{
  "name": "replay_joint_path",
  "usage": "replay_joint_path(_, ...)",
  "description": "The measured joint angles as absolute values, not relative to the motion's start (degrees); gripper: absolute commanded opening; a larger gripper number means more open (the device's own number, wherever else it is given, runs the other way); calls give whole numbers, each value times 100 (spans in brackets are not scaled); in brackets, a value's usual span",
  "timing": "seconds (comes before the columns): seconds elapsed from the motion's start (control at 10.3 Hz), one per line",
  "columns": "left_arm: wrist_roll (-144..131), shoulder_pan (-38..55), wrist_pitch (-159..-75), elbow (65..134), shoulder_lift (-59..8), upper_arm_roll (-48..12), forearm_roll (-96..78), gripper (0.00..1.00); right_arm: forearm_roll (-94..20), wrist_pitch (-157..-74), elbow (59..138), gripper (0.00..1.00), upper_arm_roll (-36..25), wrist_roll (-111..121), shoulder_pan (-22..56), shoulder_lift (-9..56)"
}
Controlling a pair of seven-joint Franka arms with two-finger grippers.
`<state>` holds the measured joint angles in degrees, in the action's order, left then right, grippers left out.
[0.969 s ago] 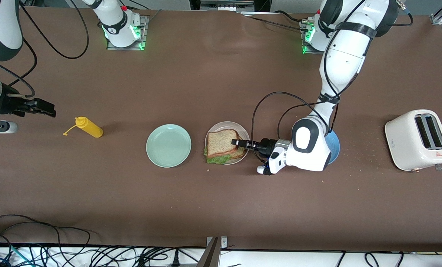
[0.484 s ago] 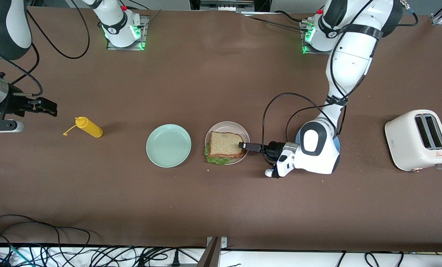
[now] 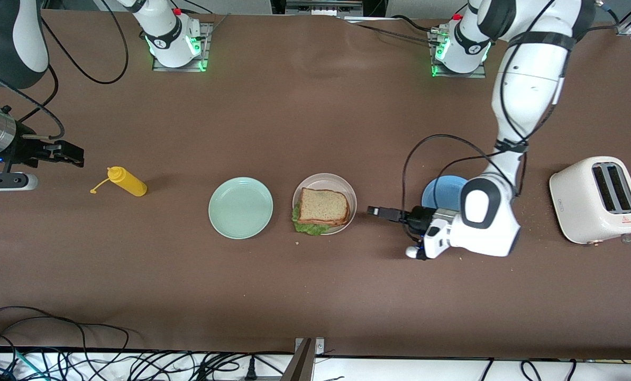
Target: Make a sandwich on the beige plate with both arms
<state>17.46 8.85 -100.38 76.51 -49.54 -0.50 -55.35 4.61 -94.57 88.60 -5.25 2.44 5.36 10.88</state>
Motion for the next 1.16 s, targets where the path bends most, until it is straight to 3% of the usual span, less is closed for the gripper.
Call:
replay_joint_path(0.39,1679,151,-9972,7640,-4681,-38,-4246,100,461,-9474,8864,100,-523,242,536,1089)
replay_joint_path(0.87,1081,-48,-9961,7618,-4207,9,-2504,100,461,-9474,8883,100,-519,241,536,1089)
replay_joint_path(1.16,350,-99,-9394,7606,-3673,8,-1438,100,428,-9495,8886,100,-506,229,537,1088)
